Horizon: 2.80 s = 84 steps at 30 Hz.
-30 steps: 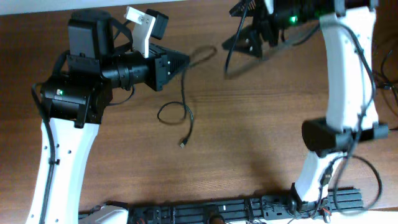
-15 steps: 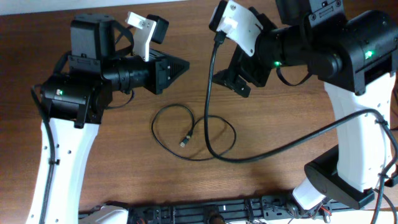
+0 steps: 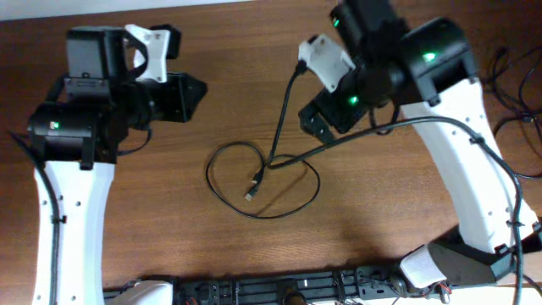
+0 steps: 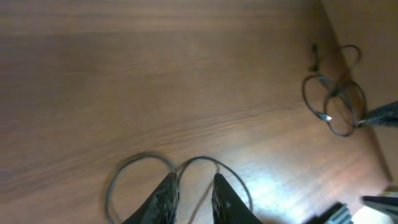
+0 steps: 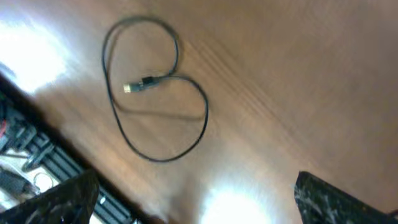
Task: Untangle cables
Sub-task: 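Lower the right gripper onto the black cable in the center and grasp, then carry the black cable right with the right gripper to the right edge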
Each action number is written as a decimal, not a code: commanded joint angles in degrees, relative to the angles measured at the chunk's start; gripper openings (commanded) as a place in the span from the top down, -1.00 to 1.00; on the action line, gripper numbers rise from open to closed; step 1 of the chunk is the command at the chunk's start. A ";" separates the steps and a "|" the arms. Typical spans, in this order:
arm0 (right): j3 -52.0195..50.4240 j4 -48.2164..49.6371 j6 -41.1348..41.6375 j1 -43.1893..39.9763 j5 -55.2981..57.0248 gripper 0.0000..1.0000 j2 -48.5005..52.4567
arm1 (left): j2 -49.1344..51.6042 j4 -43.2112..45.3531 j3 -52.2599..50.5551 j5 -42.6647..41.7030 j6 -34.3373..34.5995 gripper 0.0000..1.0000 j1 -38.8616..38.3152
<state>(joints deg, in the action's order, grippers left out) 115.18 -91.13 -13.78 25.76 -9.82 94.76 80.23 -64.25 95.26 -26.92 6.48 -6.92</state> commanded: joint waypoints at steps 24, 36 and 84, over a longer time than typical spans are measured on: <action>-62.03 37.38 57.31 0.11 -8.35 -0.98 -15.52 | -1.25 -2.73 1.01 -1.33 -3.69 0.44 0.81; -75.43 61.75 80.76 5.20 -17.33 0.14 -15.52 | -1.25 -2.71 1.01 -1.33 -3.69 0.37 0.81; -49.59 82.23 22.12 -72.08 -18.62 0.92 -25.70 | -1.22 -3.13 1.01 -1.14 -3.72 0.28 0.81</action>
<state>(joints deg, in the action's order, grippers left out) 64.10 -8.71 12.56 -40.60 -34.17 69.04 80.14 -67.33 95.37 -27.62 3.66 -6.24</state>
